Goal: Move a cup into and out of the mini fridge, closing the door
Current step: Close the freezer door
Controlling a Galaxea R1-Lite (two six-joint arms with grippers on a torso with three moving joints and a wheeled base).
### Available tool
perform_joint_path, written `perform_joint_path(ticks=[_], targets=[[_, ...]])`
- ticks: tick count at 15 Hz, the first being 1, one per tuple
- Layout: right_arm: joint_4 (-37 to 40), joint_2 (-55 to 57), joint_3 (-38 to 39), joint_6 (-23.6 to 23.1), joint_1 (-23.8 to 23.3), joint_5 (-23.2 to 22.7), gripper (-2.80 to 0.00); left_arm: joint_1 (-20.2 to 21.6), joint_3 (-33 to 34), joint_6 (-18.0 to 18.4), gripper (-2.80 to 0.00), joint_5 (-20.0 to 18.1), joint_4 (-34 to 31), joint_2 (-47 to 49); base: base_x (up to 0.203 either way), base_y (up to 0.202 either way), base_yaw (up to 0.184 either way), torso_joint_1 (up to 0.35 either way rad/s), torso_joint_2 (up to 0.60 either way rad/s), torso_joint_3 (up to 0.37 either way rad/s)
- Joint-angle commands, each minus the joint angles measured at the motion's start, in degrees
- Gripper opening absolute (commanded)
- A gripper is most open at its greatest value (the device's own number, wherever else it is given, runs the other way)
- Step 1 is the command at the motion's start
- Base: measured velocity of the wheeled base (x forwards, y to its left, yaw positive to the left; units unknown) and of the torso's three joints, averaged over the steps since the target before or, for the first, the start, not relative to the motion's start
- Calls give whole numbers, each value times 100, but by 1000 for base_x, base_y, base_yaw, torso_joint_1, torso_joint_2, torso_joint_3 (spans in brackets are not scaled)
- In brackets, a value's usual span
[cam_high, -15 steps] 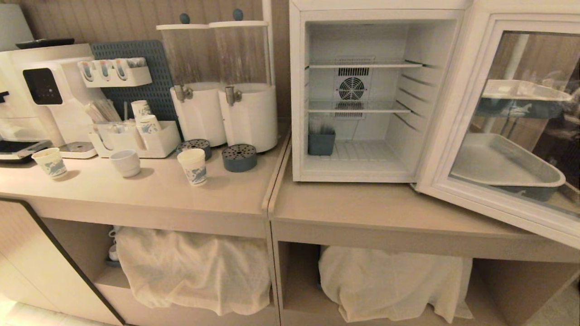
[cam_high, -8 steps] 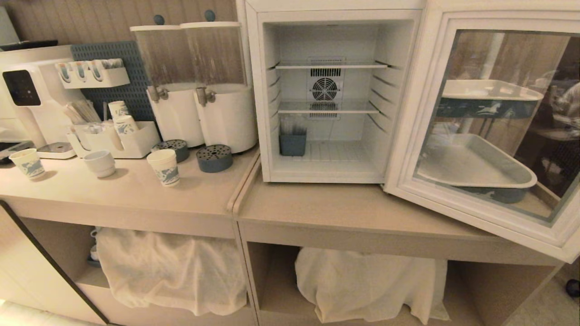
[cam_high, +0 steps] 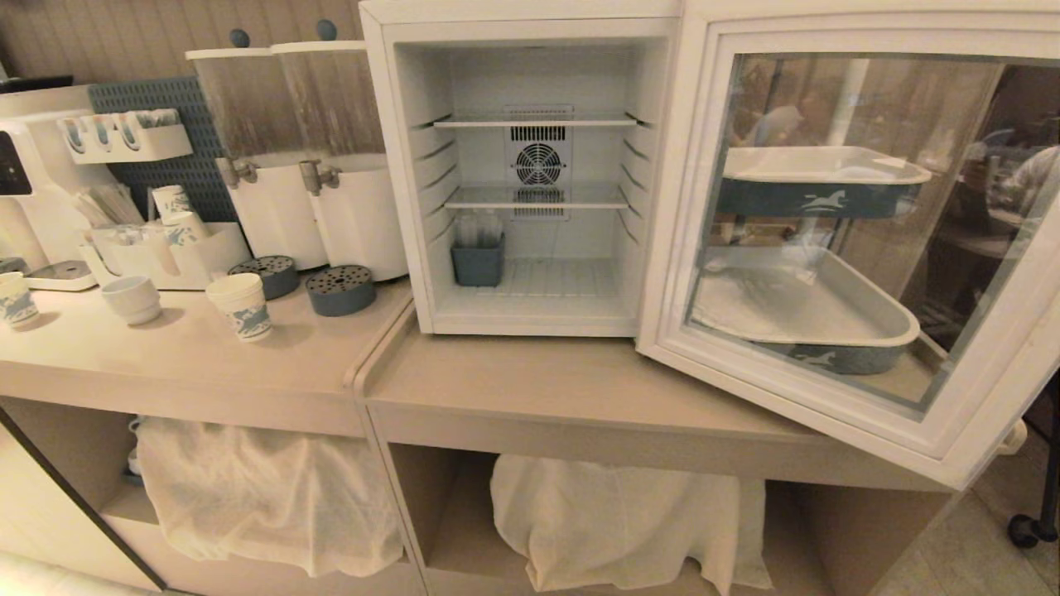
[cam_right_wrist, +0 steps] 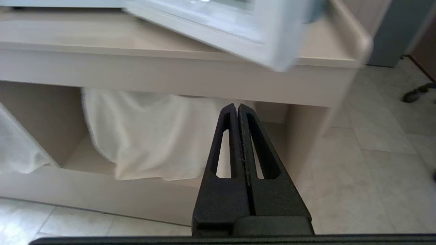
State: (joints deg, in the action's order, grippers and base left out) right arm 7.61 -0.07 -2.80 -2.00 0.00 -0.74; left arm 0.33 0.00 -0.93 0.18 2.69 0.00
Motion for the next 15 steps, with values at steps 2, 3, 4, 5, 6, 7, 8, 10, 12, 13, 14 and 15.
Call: perform_joint_path(ticks=[2, 3, 4, 5, 6, 7, 8, 10, 12, 13, 14, 15], targets=[[4, -1, -1, -2, 0, -5, -280, 2, 105, -21, -280, 8, 3, 0, 0, -190, 1, 2, 5, -1], [4, 7, -1, -2, -6, -5, -280, 2, 105, -21, -280, 8, 3, 7, 0, -178, -2, 6, 6, 7], [4, 7, -1, -2, 0, -5, -280, 2, 105, -21, -280, 8, 3, 9, 0, -146, -8, 0, 2, 5], [4, 7, -1, -2, 0, -4, -280, 2, 105, -21, -280, 8, 3, 6, 0, -87, 0, 0, 5, 2], [4, 7, -1, -2, 0, -5, -280, 2, 105, -21, -280, 8, 3, 6, 0, 0, 0, 0, 0, 0], [4, 7, -1, -2, 0, -5, -280, 2, 105, -21, -280, 8, 3, 3, 0, 0, 0, 0, 0, 0], [4, 7, -1, -2, 0, -5, -280, 2, 105, -21, -280, 8, 3, 5, 0, 0, 0, 0, 0, 0], [4, 7, -1, -2, 0, -5, -280, 2, 105, -21, -280, 8, 3, 9, 0, 0, 0, 0, 0, 0], [4, 7, -1, -2, 0, -5, -280, 2, 105, -21, -280, 8, 3, 9, 0, 0, 0, 0, 0, 0], [4, 7, -1, -2, 0, -5, -280, 2, 105, -21, -280, 8, 3, 9, 0, 0, 0, 0, 0, 0], [4, 7, -1, -2, 0, -5, -280, 2, 105, -21, -280, 8, 3, 9, 0, 0, 0, 0, 0, 0], [4, 7, 4, -2, 0, -4, -280, 2, 105, -21, -280, 8, 3, 9, 0, 0, 0, 0, 0, 0]])
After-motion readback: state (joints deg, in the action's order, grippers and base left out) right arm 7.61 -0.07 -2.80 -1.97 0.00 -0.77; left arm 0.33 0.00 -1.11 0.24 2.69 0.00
